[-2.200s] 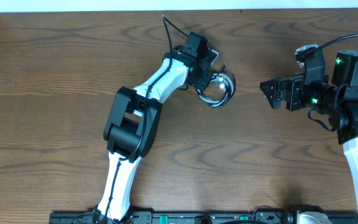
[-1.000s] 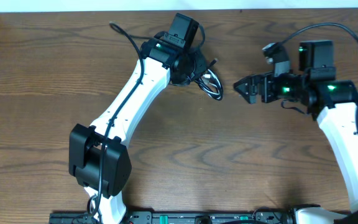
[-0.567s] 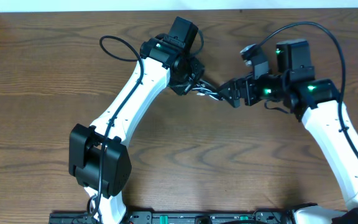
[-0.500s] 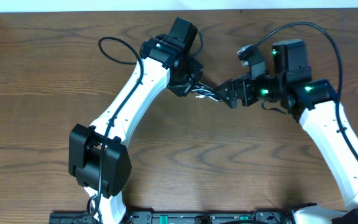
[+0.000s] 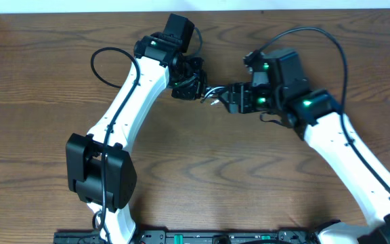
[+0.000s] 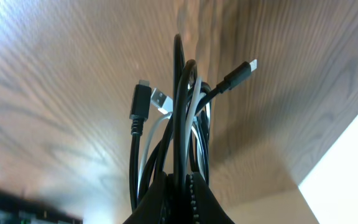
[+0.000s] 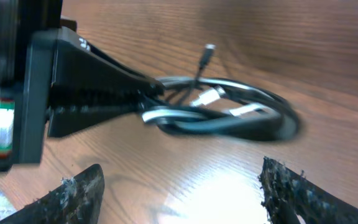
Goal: Untangle cables
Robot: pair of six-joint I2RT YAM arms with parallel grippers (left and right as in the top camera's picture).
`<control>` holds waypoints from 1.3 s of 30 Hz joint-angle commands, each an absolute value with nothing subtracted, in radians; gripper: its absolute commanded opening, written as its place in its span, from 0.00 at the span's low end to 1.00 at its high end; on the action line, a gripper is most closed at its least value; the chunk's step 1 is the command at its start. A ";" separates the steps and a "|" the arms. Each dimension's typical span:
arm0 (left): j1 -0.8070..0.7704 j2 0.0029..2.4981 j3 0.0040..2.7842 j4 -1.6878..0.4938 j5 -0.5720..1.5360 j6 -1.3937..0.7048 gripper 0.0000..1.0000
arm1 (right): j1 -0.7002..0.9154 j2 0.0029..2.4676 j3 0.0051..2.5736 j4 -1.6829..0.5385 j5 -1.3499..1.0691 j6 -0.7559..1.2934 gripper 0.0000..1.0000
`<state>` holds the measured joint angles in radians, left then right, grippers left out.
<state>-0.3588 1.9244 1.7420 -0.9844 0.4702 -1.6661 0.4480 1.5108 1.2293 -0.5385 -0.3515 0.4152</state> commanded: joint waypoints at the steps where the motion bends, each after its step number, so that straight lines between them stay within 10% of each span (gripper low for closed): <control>1: -0.349 1.929 1.745 -0.986 0.612 -1.697 0.07 | 0.483 1.567 1.247 -0.507 -0.321 0.425 0.76; 39: -0.344 1.929 1.745 -1.100 0.687 -1.559 0.07 | 0.391 1.641 1.247 -0.396 -0.059 0.596 0.53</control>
<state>-0.3237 1.9244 1.7496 -1.0546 0.6594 -1.5955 0.4519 1.6375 1.2270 -0.4286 -0.2043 0.5194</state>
